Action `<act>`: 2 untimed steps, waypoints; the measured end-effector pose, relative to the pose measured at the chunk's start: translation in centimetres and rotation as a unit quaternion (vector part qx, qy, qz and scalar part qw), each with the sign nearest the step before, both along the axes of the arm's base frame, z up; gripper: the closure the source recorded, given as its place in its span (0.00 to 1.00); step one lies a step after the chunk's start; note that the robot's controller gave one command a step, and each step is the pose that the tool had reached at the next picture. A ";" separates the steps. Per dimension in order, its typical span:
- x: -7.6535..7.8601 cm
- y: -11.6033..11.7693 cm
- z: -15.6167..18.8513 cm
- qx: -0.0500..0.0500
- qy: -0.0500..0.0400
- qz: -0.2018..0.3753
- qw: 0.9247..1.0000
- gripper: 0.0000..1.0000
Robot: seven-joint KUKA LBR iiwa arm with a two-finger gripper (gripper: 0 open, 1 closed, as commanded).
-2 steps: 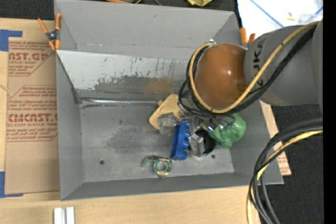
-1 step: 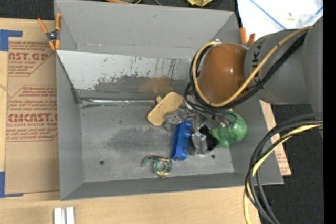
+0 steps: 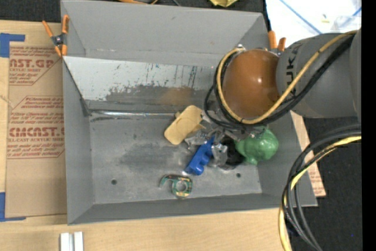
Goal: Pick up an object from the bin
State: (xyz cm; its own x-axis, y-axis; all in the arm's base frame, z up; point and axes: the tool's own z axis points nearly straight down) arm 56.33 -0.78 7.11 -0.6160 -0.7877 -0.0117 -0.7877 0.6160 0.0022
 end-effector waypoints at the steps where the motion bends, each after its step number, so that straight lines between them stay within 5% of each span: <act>1: -0.1 0.0 -0.1 0.000 0.001 0.000 1.000 1.00; 2: -0.1 0.1 0.4 0.000 0.001 0.000 1.000 1.00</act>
Offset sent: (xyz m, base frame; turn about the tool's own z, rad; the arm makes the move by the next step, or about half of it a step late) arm -0.0001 0.0000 0.0064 -0.0002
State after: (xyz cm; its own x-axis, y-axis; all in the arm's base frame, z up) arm 56.25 -0.71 7.53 -0.6160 -0.7877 -0.0112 -0.7877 0.6160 0.0037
